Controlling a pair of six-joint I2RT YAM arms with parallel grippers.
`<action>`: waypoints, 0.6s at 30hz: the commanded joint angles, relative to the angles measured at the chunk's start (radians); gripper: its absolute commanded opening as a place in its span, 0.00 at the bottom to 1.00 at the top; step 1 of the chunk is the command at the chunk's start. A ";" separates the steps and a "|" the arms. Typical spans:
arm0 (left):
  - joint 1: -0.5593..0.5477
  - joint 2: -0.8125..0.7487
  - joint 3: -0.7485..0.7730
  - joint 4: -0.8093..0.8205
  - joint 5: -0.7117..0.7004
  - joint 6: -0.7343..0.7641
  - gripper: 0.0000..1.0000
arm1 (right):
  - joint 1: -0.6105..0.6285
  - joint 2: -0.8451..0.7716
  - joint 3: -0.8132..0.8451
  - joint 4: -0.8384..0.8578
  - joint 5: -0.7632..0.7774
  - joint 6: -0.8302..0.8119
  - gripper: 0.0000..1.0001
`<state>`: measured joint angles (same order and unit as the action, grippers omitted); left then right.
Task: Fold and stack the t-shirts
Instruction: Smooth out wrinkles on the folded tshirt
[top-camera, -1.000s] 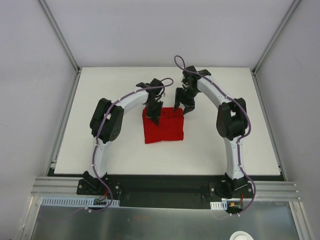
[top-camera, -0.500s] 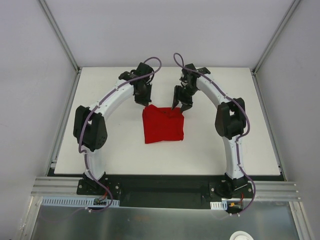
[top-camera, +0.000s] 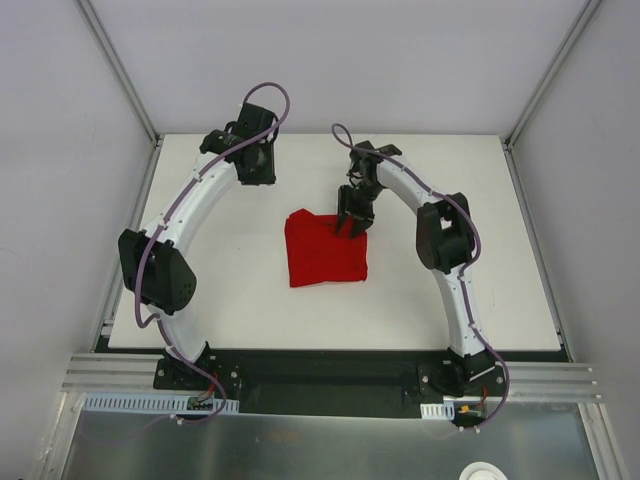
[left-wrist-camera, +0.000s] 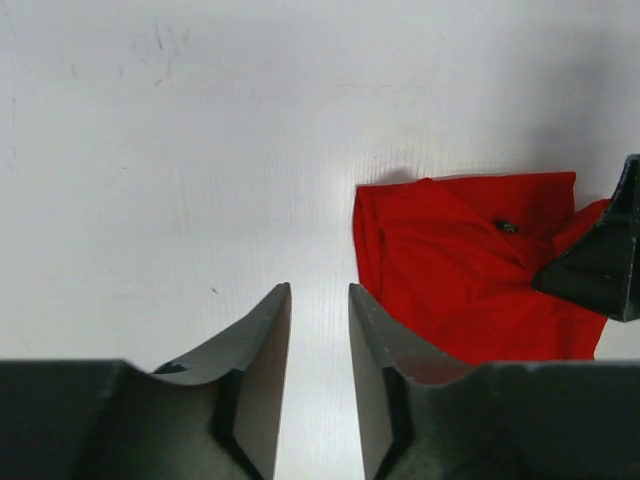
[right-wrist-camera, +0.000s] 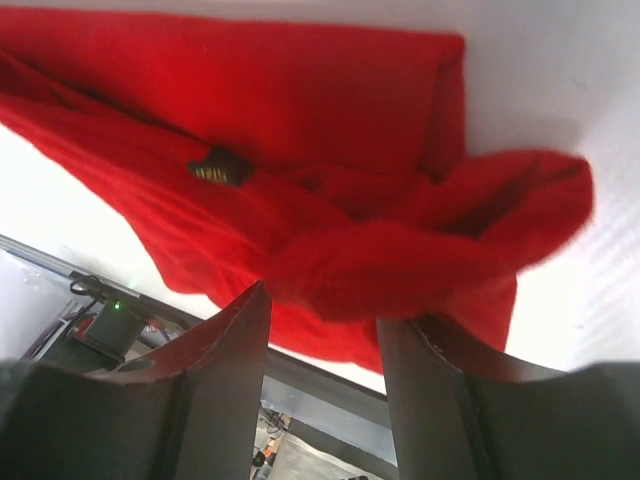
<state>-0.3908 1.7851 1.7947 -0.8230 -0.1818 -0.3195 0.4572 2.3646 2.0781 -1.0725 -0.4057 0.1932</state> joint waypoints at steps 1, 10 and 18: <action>0.007 -0.059 0.032 -0.031 -0.031 0.011 0.33 | 0.015 0.030 0.082 -0.026 -0.019 0.002 0.49; 0.009 -0.075 0.022 -0.042 -0.022 0.037 0.38 | 0.024 0.052 0.126 -0.003 0.019 0.038 0.19; 0.009 -0.066 0.008 -0.042 -0.002 0.040 0.38 | 0.026 0.015 0.137 -0.001 0.025 0.046 0.04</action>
<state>-0.3908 1.7645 1.7966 -0.8516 -0.1913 -0.2958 0.4759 2.4325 2.1780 -1.0660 -0.3958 0.2279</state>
